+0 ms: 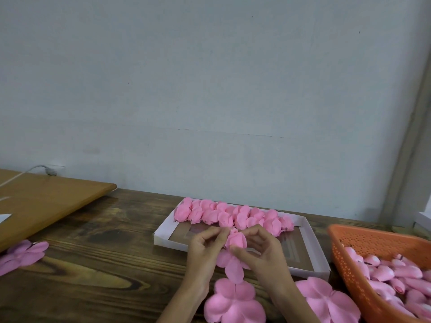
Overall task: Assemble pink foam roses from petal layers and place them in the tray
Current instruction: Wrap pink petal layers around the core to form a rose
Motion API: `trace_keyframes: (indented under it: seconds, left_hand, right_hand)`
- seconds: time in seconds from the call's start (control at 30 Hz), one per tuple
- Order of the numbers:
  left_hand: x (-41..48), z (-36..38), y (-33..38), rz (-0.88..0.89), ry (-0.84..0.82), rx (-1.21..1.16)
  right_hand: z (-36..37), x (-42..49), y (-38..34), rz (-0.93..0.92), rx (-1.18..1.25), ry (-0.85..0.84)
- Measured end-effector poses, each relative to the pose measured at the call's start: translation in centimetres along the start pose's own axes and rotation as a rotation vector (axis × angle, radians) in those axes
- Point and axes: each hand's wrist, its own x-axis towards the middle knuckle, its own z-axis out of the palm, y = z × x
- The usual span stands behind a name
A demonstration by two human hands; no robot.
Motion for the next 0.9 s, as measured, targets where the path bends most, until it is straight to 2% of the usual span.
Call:
trace_keyframes:
  seconds: [0.1, 0.2, 0.3, 0.4, 0.57, 0.73, 0.9]
  left_hand:
    - [0.3, -0.3, 0.1, -0.019, 0.014, -0.007]
    - [0.5, -0.8, 0.2, -0.038, -0.048, 0.021]
    - [0.3, -0.9, -0.3, -0.152, -0.127, 0.130]
    - [0.1, -0.8, -0.6, -0.248, -0.086, 0.035]
    - [0.3, -0.4, -0.7, -0.280, 0.009, -0.132]
    - [0.6, -0.3, -1.2, -0.180, 0.065, -0.057]
    - [0.6, -0.6, -1.5, -0.112, 0.066, -0.016]
  right_hand:
    - [-0.4, 0.3, 0.1, 0.005, 0.064, 0.064]
    - [-0.8, 0.6, 0.2, 0.031, 0.159, 0.146]
    - [-1.0, 0.7, 0.2, 0.023, 0.189, 0.190]
    - [-1.3, 0.8, 0.2, 0.042, 0.194, 0.217]
    - [-1.0, 0.5, -0.2, 0.037, 0.186, 0.121]
    - [-0.6, 0.2, -0.5, 0.026, 0.206, -0.022]
    - [-0.4, 0.2, -0.4, 0.009, 0.131, -0.032]
